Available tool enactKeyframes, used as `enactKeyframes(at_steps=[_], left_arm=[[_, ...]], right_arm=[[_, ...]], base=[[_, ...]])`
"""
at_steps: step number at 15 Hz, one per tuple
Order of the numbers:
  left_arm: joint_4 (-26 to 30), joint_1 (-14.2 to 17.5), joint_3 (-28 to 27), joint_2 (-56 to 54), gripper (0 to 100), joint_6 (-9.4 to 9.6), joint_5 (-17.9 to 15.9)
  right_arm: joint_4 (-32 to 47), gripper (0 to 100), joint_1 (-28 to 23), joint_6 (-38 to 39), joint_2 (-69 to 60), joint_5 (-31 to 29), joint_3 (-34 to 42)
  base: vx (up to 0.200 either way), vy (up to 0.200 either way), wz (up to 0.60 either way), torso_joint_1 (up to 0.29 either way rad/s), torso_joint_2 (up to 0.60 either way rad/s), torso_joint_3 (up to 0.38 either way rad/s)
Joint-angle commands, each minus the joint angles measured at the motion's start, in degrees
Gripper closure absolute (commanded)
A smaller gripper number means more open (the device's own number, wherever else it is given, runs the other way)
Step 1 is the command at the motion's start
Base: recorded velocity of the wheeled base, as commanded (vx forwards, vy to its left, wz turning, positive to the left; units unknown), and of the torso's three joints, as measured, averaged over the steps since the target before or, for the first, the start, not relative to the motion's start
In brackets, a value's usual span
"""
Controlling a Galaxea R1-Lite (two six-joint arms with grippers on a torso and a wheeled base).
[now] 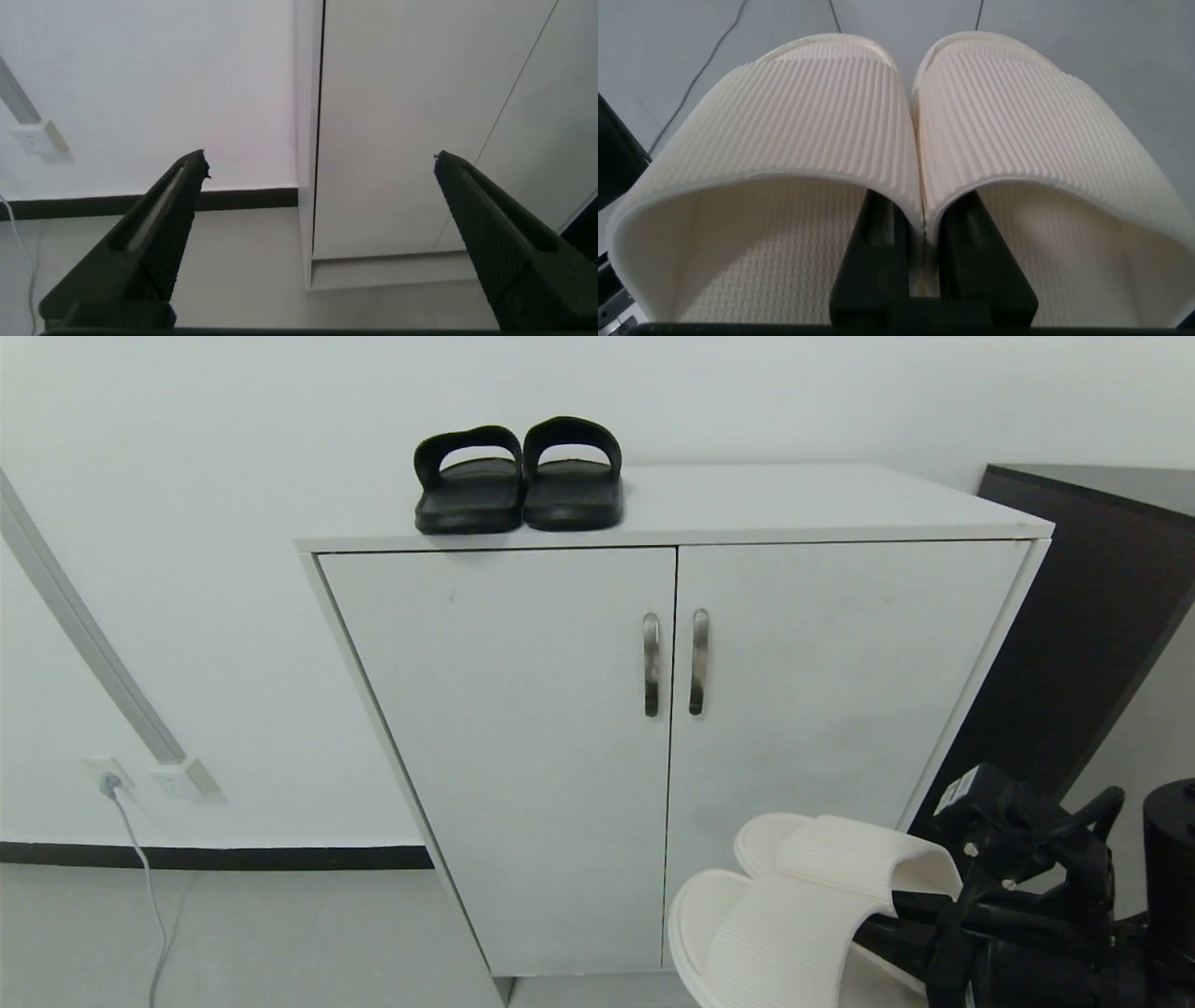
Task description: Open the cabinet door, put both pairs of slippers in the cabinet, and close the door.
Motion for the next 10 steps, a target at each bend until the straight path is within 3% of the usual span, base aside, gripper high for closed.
enactKeyframes(at_steps=[1, 5, 10], left_arm=[[0.06, 0.01, -0.01, -0.01, 0, -0.08, -0.09], [0.06, 0.01, -0.1, -0.01, 0, -0.16, -0.09], [-0.12, 0.01, -0.19, -0.01, 0, -0.16, 0.09]], right_arm=[[-0.01, 100, 0.02, 0.02, -0.15, 0.0, 0.06], [-0.72, 100, 0.02, 0.02, -0.24, 0.0, 0.68], [-0.8, 100, 0.02, 0.02, -0.32, 0.09, 0.85]], base=[[0.0, 0.0, 0.0, -0.027, 0.44, 0.383], [0.0, 0.0, 0.0, -0.012, 0.34, 0.337], [0.0, 0.0, 0.0, 0.001, 0.03, 0.029]])
